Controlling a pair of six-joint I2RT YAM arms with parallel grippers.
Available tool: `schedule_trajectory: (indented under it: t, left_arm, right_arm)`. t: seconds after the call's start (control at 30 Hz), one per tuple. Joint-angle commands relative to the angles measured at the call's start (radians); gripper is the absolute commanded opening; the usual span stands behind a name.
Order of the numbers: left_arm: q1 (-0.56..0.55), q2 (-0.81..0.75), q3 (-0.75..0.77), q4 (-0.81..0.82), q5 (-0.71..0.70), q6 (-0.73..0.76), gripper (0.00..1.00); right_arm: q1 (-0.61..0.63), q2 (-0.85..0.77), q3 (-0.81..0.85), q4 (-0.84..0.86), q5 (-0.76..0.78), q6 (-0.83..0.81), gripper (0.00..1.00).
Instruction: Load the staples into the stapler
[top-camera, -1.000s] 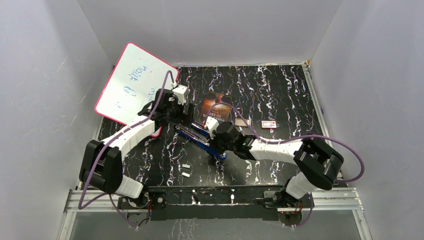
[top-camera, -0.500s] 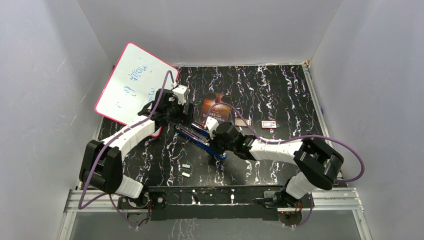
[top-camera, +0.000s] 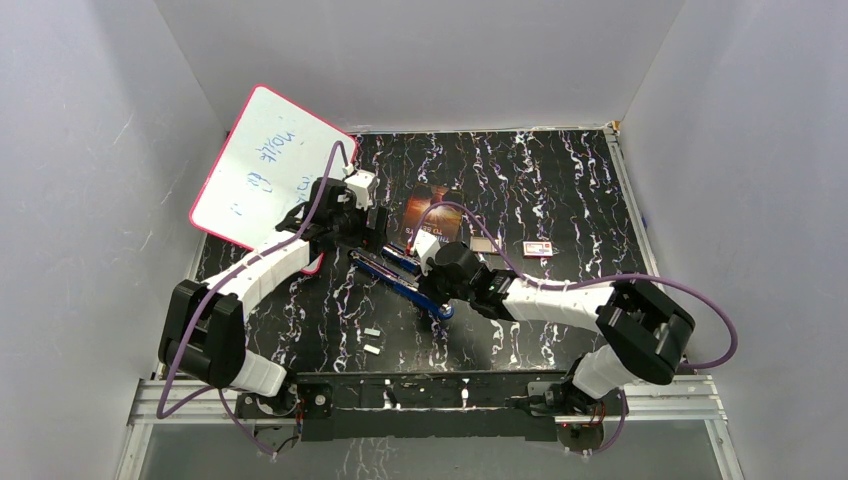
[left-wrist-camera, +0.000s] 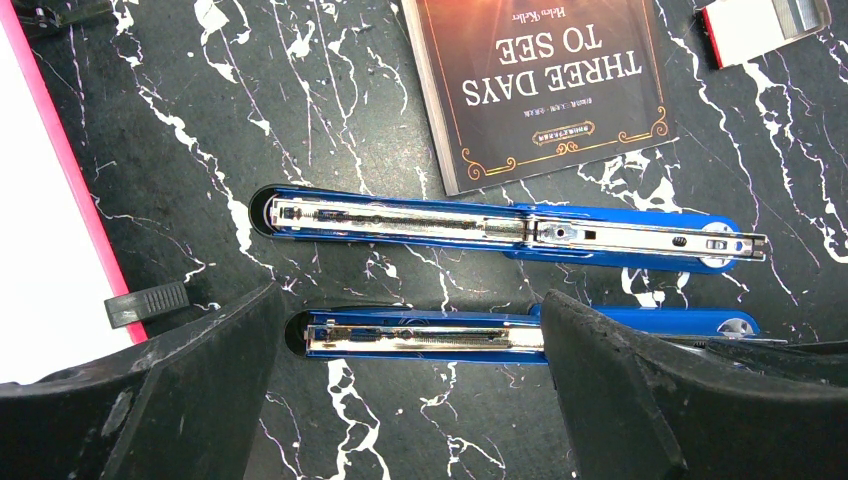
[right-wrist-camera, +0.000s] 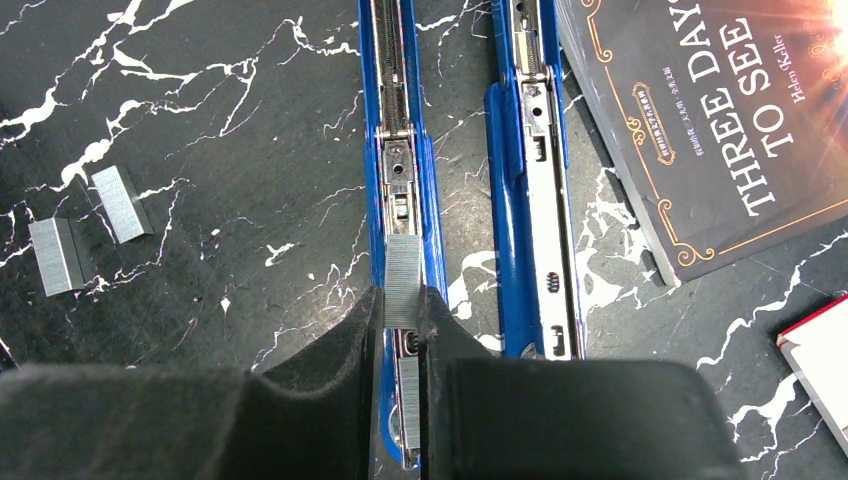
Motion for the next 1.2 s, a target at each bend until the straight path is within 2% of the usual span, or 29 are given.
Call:
schedule_trajectory:
  t: [0.0, 1.17]
  left_arm:
    - [-0.005, -0.027, 0.010, -0.012, -0.003, 0.010, 0.98]
    - [-0.006, -0.028, 0.009, -0.010, -0.002, 0.012, 0.98]
  right_arm:
    - [0.003, 0.011, 0.012, 0.012, 0.010, 0.002, 0.01]
    - [0.003, 0.039, 0.028, -0.097, 0.023, 0.003, 0.02]
